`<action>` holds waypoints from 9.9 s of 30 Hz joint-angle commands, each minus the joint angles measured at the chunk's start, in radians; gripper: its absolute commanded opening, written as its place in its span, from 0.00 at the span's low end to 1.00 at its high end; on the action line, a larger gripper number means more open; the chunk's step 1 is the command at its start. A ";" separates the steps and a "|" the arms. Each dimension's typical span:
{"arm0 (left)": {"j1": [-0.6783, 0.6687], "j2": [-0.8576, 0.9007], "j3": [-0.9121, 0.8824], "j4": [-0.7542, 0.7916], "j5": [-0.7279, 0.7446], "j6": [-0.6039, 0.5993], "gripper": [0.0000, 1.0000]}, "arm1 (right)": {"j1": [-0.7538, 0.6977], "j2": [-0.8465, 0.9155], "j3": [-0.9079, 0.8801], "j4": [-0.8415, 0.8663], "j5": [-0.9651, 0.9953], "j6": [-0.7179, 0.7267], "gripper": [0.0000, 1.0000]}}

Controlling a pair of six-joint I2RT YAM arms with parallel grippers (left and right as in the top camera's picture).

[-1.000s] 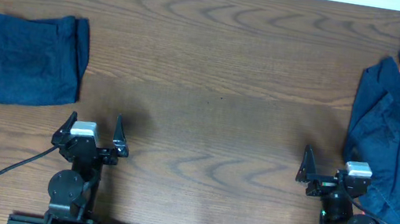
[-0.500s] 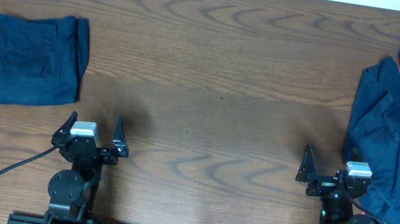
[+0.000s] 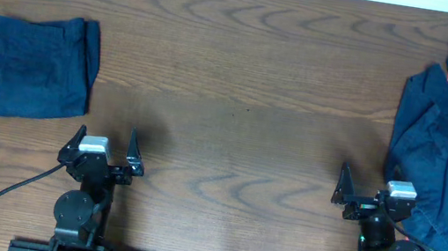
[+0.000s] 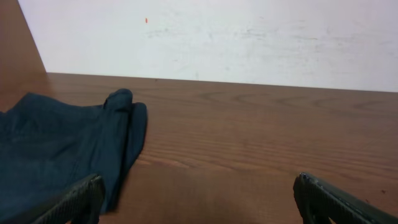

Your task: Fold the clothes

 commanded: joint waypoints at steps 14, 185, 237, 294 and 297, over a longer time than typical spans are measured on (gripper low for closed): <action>0.004 -0.007 -0.021 -0.034 -0.012 0.010 0.98 | 0.005 -0.005 -0.001 -0.005 -0.004 -0.003 0.99; -0.748 1.853 0.850 0.175 0.460 -1.029 0.99 | -0.077 1.246 1.066 -0.806 0.326 0.267 0.99; 0.310 1.672 1.077 -0.385 0.994 -0.540 0.98 | -0.077 1.246 1.066 -0.817 0.280 0.267 0.99; -0.521 1.673 0.737 -0.311 0.559 -0.916 0.06 | -0.077 1.246 1.066 -0.817 0.280 0.267 0.99; -0.500 1.673 0.737 -0.367 0.544 -0.861 0.06 | -0.077 1.246 1.066 -0.821 0.280 0.266 0.99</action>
